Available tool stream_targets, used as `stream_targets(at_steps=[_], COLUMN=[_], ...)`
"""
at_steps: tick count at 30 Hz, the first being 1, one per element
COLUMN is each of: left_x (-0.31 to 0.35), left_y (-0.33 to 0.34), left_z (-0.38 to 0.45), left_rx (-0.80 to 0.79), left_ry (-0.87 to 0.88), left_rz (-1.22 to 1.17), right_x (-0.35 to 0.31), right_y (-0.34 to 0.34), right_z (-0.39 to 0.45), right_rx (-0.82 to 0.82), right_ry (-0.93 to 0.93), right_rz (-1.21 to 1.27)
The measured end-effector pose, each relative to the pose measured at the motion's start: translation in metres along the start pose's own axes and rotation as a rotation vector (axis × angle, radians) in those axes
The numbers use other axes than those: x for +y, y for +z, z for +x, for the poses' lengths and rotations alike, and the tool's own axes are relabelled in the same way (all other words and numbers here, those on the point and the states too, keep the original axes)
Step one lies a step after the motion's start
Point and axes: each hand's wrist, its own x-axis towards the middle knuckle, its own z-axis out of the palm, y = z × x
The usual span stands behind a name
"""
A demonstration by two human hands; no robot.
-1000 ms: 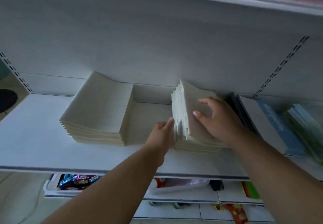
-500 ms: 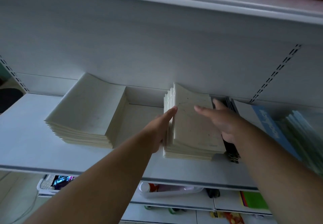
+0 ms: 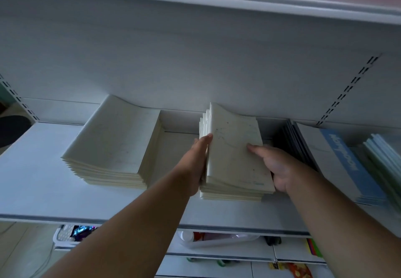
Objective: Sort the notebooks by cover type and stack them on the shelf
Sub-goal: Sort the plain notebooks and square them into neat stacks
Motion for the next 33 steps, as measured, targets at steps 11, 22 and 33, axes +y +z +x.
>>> stream_targets(at_steps=[11,22,33], left_x=[0.002,-0.017,-0.044], left_y=[-0.044,-0.064,-0.063], left_z=[0.011,0.014,0.001], left_rx=[-0.021,-0.026,0.091], left_ry=[0.040,0.122,0.222], left_rz=[0.074,-0.037,-0.032], right_x=[0.001,0.004,0.030], right_y=[0.034,0.037,0.041], right_z=[0.017,0.016,0.011], right_rx=[-0.020,-0.133,-0.205], right_ry=[-0.061,-0.059,-0.019], right_rz=[0.131,0.194,0.348])
